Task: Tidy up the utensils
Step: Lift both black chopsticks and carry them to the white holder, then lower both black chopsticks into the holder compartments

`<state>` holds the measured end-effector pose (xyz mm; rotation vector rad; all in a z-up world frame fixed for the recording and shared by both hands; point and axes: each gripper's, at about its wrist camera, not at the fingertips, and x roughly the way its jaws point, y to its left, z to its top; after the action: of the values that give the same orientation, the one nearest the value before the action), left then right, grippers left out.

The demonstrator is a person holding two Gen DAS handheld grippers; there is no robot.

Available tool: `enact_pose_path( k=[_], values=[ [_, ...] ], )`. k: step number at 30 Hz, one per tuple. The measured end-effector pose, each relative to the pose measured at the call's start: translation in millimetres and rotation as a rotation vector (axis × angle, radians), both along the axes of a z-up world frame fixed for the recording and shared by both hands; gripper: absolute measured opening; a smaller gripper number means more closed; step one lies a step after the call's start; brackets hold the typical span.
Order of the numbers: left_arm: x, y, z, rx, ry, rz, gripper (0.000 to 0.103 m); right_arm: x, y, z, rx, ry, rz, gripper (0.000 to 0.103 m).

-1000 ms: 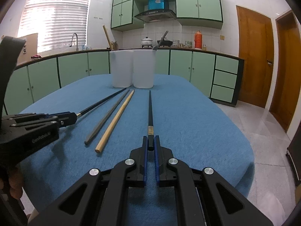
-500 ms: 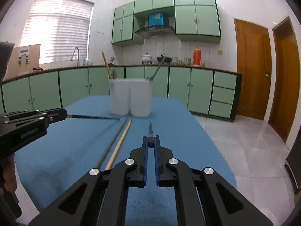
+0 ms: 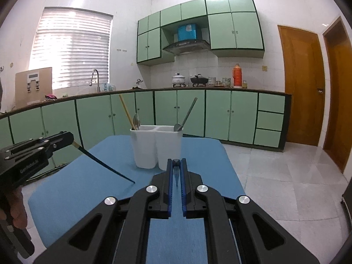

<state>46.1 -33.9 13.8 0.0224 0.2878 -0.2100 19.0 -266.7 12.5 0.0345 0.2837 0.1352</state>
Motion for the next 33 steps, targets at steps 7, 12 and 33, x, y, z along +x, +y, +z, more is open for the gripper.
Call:
enact_pose_path(
  k=[7,12,33],
  values=[
    [18.3,1.8,21.6,-0.023,-0.016,-0.015,0.006,23.3,1.8,29.3,-0.012,0.012,0.045,0.006],
    [28.8,4.1,35.7,-0.031,-0.033,-0.015,0.006,38.7,4.1,47.6,-0.016,0.020,0.079,0.006],
    [77.4,0.6,104.6,-0.092,-0.134,-0.044,0.006,95.1,8.0,126.4,-0.009,-0.033,0.178,0.006]
  ],
)
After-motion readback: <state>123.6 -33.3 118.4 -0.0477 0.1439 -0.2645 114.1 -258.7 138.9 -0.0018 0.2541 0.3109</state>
